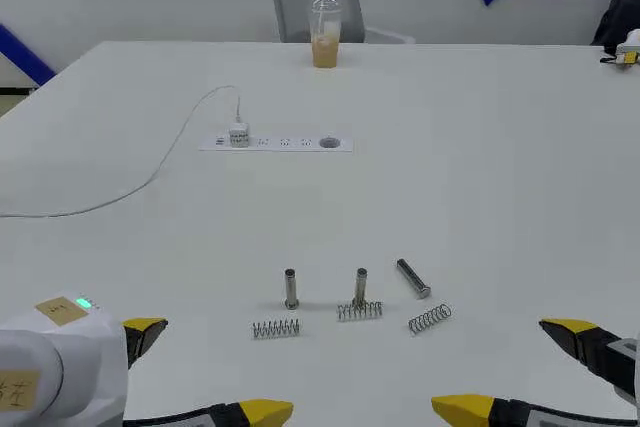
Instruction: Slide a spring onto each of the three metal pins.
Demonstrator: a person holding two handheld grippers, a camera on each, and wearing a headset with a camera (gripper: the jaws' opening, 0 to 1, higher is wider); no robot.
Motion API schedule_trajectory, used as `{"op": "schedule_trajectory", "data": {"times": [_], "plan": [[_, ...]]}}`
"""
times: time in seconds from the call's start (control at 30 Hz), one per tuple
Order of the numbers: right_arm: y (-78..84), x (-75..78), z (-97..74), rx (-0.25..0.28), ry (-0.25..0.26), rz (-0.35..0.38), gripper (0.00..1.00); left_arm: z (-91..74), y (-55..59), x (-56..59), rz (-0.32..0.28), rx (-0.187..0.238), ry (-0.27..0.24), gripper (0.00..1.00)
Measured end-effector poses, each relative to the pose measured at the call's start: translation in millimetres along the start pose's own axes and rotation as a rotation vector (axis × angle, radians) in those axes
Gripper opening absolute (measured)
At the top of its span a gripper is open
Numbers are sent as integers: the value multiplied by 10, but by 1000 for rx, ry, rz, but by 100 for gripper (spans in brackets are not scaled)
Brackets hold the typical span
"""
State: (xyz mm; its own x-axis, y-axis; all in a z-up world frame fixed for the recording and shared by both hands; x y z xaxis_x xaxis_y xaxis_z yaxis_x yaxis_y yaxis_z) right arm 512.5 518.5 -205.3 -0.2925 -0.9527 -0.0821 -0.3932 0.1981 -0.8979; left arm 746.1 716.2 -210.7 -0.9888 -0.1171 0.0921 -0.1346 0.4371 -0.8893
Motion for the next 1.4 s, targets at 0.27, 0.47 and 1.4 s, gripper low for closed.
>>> {"op": "schedule_trajectory", "data": {"times": [0.27, 0.47, 1.4], "plan": [[-83, 74, 81, 15, 27, 6, 79, 14, -12, -13, -1, 0, 0, 91], [-136, 159, 187, 14, 43, 8, 74, 25, -24, -13, 0, 6, 1, 91], [-210, 428, 800, -50, 48, 4, 55, 135, 4, -2, -12, 14, 9, 88]]}}
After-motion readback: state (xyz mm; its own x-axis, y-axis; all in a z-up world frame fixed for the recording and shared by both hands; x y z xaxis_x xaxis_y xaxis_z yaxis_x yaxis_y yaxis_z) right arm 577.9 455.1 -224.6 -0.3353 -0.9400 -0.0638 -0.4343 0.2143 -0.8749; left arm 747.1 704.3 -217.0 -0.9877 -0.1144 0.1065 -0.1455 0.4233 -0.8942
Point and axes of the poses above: the centre of the closed fingertips' face, and the gripper's own axes: z roughly forward along the fingers, x roughly to its right, y roughly out of its underside, the point moved 9 cm from there along -z, roughly backward along the fingers, and after that the axes turned 4 degrees about x, right-handed, at the moved point
